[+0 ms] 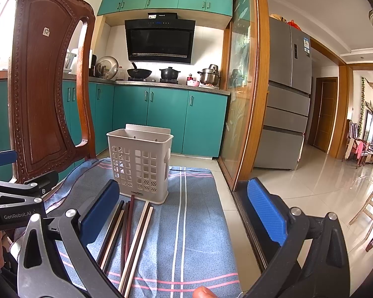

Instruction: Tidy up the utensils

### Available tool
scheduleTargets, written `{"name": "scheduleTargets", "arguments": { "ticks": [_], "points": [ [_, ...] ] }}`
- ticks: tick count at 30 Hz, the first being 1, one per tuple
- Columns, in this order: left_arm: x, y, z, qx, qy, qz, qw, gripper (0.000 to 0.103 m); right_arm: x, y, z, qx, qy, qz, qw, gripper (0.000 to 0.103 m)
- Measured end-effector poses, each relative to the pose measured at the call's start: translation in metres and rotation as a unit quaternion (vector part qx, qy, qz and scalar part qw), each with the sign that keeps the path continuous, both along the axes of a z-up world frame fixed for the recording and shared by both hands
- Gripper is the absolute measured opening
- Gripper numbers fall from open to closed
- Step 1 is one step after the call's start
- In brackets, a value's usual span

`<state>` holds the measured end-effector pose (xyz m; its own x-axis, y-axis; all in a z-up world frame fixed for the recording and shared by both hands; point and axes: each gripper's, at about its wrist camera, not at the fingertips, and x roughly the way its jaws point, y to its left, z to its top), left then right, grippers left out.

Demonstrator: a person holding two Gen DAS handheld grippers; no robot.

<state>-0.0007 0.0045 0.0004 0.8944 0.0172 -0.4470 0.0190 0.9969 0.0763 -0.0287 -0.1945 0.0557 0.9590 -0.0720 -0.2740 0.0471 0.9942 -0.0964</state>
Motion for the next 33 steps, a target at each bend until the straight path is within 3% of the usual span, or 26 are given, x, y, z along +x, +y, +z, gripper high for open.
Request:
{"name": "scheduleTargets", "arguments": {
  "ticks": [18,22,25,29,33],
  "points": [
    [0.0,-0.001,0.0,0.001,0.003,0.0,1.0,0.1,0.001,0.0,0.0,-0.001,0.001,-0.001,1.0,0.101],
    [0.008,-0.007,-0.01,0.032,0.034,0.017,0.9988,0.1,0.004,0.0,-0.002,-0.007,0.013,-0.012,1.0,0.101],
    [0.02,-0.01,-0.025,0.056,0.081,0.026,0.9948,0.1,0.017,-0.001,-0.008,-0.014,0.045,-0.031,0.998,0.101],
    [0.028,-0.007,-0.036,0.016,0.136,-0.006,0.9906,0.1,0.04,-0.009,-0.023,-0.012,0.112,-0.051,0.992,0.101],
    [0.031,-0.012,-0.044,0.013,0.166,-0.014,0.9859,0.1,0.071,-0.014,-0.042,-0.002,0.188,-0.028,0.982,0.099]
  ]
}}
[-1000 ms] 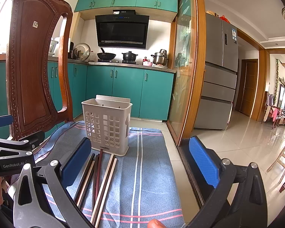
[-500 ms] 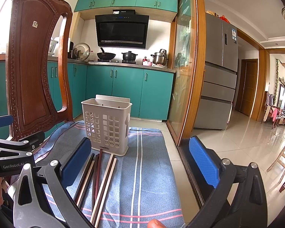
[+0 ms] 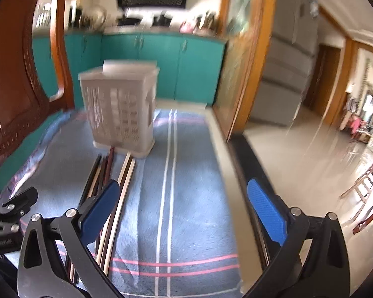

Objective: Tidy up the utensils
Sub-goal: 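Close the right tool on a light chopstick while the left tool grasps a dark chopstick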

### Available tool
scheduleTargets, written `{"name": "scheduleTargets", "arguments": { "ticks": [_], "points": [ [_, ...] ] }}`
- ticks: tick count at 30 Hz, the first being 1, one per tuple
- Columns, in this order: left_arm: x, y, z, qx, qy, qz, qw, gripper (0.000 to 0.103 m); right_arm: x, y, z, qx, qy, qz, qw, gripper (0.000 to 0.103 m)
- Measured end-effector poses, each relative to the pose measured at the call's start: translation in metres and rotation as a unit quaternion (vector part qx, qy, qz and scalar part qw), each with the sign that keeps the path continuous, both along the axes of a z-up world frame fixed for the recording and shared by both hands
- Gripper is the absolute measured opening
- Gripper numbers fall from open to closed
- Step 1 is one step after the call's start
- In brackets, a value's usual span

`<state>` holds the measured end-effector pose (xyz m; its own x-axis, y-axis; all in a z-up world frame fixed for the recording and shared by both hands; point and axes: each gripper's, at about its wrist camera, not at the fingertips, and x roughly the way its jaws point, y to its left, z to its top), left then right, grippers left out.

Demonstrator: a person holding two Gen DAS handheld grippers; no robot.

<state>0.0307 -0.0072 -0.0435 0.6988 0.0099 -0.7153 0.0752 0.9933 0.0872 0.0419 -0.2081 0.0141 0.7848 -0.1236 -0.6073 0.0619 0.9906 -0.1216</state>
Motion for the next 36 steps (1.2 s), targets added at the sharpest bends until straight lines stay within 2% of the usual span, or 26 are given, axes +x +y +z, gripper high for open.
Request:
{"name": "scheduleTargets", "arguments": {
  "ticks": [4,7,10,13,15,17,19,21,27,28,30,36],
  "points": [
    [0.004,-0.008,-0.012,-0.026,0.041,-0.01,0.9988,0.097,0.046,0.019,-0.011,-0.005,0.086,0.061,0.994,0.082],
    [0.006,-0.015,-0.017,-0.041,0.062,-0.024,0.997,0.086,0.084,0.039,-0.024,-0.01,0.147,0.107,0.983,0.077],
    [0.007,-0.019,-0.023,-0.043,0.072,-0.03,0.9961,0.078,0.11,0.05,-0.049,0.009,0.206,0.116,0.972,0.071],
    [0.01,-0.02,-0.029,-0.041,0.083,-0.031,0.9952,0.078,0.119,0.053,-0.077,0.035,0.256,0.102,0.961,0.066],
    [0.01,-0.02,-0.034,-0.036,0.092,-0.035,0.9945,0.078,0.119,0.055,-0.079,0.038,0.252,0.1,0.962,0.064],
    [0.013,-0.021,-0.036,-0.037,0.099,-0.038,0.9937,0.078,0.117,0.058,-0.078,0.041,0.252,0.104,0.961,0.055],
    [0.013,-0.021,-0.036,-0.04,0.101,-0.039,0.9933,0.078,0.111,0.058,-0.079,0.047,0.25,0.105,0.961,0.033],
    [0.013,-0.021,-0.035,-0.041,0.1,-0.041,0.9933,0.078,0.105,0.055,-0.078,0.066,0.256,0.105,0.959,0.022],
    [0.015,-0.023,-0.035,-0.041,0.1,-0.044,0.9932,0.078,0.095,0.028,-0.075,0.143,0.267,0.092,0.949,0.017],
    [0.015,-0.023,-0.035,-0.042,0.1,-0.043,0.9931,0.078,0.093,0.02,-0.074,0.16,0.266,0.084,0.947,0.012],
    [0.016,-0.023,-0.035,-0.043,0.101,-0.039,0.9932,0.078,0.092,0.006,-0.072,0.178,0.261,0.07,0.946,0.009],
    [0.02,-0.022,-0.038,-0.045,0.103,-0.033,0.9932,0.078,0.096,-0.002,-0.07,0.194,0.262,0.057,0.943,0.009]
  ]
}}
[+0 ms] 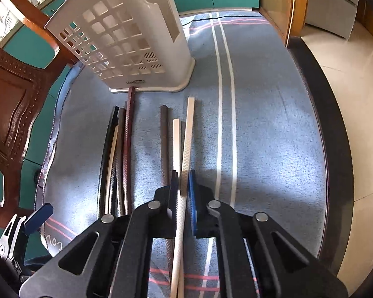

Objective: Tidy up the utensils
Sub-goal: 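Close the right tool on a light chopstick while the left tool grasps a dark chopstick, then lift the held chopsticks off the cloth with both tools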

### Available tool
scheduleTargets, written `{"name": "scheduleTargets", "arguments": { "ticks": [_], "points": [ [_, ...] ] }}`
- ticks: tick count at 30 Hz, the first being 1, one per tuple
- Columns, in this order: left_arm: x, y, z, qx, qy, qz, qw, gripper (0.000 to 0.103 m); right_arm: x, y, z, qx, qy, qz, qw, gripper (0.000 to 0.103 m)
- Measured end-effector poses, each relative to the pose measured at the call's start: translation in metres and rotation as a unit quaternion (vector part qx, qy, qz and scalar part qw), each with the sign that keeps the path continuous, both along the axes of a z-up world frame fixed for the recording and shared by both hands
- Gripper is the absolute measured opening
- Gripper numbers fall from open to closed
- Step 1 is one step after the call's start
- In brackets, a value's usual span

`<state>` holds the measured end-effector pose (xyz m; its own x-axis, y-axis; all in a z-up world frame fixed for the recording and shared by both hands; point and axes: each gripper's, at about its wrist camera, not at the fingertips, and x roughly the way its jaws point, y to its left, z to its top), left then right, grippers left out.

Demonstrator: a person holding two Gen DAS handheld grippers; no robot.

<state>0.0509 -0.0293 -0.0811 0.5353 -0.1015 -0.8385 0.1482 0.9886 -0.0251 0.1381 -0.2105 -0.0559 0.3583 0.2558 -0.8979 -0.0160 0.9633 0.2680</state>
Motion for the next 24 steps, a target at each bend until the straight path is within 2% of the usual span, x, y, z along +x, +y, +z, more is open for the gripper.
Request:
{"name": "scheduleTargets", "arguments": {
  "ticks": [3,4,5,8,10,13,14,16,18,20,24],
  "points": [
    [0.007,0.01,0.0,-0.012,0.002,0.012,0.9998,0.076,0.001,-0.007,0.008,0.015,0.0,-0.005,1.0,0.009],
    [0.01,0.016,0.003,-0.03,0.002,0.018,0.9994,0.07,0.0,-0.009,0.01,0.021,-0.001,-0.007,1.0,0.009],
    [0.014,0.02,0.006,-0.047,0.002,0.021,0.9987,0.069,0.0,-0.012,0.012,0.027,-0.003,-0.01,1.0,0.009],
    [0.042,0.02,0.014,-0.078,0.035,0.005,0.9964,0.065,-0.001,-0.024,0.015,0.043,-0.004,-0.019,0.999,0.009],
    [0.062,0.008,0.014,-0.062,0.054,-0.024,0.9963,0.061,-0.002,-0.033,0.015,0.054,-0.003,-0.022,0.998,0.009],
    [0.084,-0.01,0.004,-0.026,0.06,-0.053,0.9964,0.043,0.0,-0.047,0.016,0.062,-0.007,-0.031,0.998,0.009],
    [0.09,-0.012,-0.002,-0.025,0.068,-0.055,0.9958,0.033,0.001,-0.049,0.016,0.064,-0.009,-0.035,0.997,0.009],
    [0.1,-0.014,-0.018,-0.034,0.096,-0.051,0.9934,0.026,0.003,-0.056,0.017,0.073,-0.01,-0.042,0.996,0.009],
    [0.104,-0.014,-0.02,-0.044,0.087,-0.049,0.994,0.026,0.003,-0.062,0.019,0.081,-0.018,-0.038,0.996,0.009],
    [0.107,-0.014,-0.018,-0.019,0.068,-0.048,0.9964,0.026,0.003,-0.06,0.019,0.077,-0.022,-0.036,0.996,0.009],
    [0.117,0.003,-0.018,-0.002,0.067,-0.017,0.9976,0.024,0.009,-0.057,0.018,0.084,-0.025,-0.028,0.996,0.009]
  ]
}}
